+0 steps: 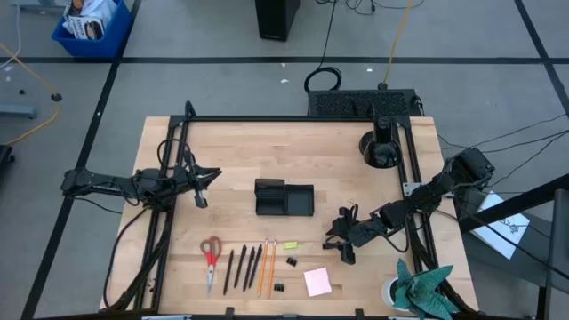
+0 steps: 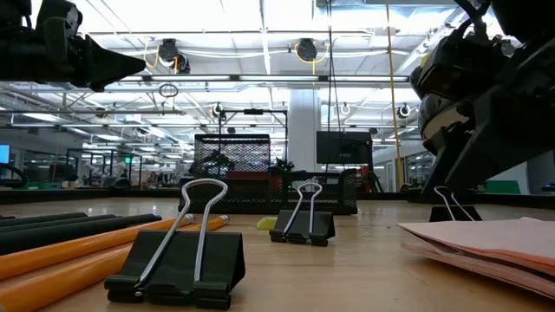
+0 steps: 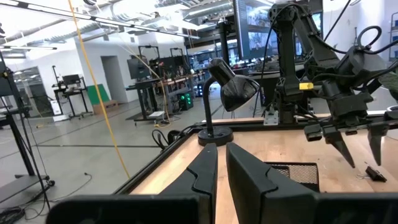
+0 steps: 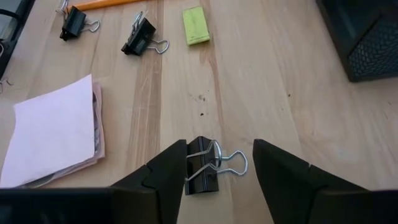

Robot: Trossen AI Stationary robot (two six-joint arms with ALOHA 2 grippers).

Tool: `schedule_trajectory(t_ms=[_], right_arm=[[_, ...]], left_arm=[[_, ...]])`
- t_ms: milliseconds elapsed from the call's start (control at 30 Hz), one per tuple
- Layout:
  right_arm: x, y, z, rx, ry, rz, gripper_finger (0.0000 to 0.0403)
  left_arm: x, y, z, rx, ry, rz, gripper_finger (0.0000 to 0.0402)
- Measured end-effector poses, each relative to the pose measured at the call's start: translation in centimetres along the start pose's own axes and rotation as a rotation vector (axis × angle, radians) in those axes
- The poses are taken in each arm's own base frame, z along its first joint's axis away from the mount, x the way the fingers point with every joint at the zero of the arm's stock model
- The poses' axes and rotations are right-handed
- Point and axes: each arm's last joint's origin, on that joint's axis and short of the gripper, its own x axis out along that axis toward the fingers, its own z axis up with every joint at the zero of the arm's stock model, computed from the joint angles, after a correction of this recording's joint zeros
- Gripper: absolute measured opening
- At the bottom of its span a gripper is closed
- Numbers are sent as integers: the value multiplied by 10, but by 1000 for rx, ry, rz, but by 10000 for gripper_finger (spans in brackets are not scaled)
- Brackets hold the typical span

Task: Pick and place office supplies into organizer
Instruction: Put the right black binder clip into the black desk organizer

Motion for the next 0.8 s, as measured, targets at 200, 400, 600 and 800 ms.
schedule_trajectory(t_ms=[200, 400, 600, 800], right_arm=[[0, 0, 0, -19, 0, 0, 137], [0, 0, 0, -30, 0, 0, 100], [0, 1, 0, -41, 13, 23, 66], [0, 1, 0, -50, 24, 46, 21]], left_arm=[[0, 0, 0, 0, 0, 0, 42], [0, 0, 0, 1, 0, 0, 42], [0, 0, 0, 1, 1, 0, 42], [0, 0, -1, 3, 6, -1, 42]])
